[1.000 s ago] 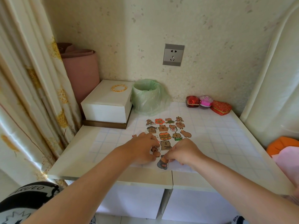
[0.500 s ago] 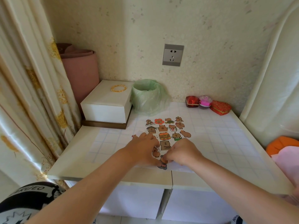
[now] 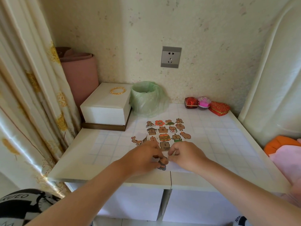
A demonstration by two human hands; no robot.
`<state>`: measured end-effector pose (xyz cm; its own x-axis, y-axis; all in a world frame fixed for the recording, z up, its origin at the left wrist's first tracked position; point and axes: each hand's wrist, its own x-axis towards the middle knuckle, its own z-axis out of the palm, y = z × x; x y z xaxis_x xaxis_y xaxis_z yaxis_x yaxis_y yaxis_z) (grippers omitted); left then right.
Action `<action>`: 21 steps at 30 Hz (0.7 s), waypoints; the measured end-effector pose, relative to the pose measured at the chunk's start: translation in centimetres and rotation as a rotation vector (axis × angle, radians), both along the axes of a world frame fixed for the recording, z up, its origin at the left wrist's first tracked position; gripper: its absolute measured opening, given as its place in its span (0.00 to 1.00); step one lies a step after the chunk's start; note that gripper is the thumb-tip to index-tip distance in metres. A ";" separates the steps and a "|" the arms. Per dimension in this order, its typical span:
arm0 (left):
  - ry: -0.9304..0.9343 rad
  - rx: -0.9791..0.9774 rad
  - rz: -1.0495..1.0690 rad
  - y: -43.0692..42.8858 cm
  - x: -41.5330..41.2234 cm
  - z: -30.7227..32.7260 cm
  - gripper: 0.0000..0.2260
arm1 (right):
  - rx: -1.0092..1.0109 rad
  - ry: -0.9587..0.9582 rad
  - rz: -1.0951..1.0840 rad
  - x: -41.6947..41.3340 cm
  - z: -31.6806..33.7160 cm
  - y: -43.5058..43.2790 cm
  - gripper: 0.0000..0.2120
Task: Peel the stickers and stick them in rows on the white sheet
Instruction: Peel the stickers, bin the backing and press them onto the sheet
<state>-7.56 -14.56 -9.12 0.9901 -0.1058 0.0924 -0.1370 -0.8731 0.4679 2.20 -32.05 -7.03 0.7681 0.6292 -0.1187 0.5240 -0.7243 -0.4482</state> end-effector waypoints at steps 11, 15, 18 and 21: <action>-0.299 0.265 -0.137 0.6 -2.1 -1.5 0.14 | -0.048 -0.214 0.383 -0.4 -1.0 -2.0 0.20; -0.215 0.349 -0.197 0.9 -3.2 -1.9 0.19 | -0.055 -0.256 0.413 -0.4 -1.2 -2.2 0.18; -0.205 0.331 -0.231 1.2 -3.6 -1.8 0.19 | -0.040 -0.260 0.407 -0.5 -1.1 -2.4 0.18; -0.236 0.291 -0.281 0.8 -4.0 -1.2 0.16 | -0.034 -0.250 0.400 -0.4 -1.2 -2.6 0.18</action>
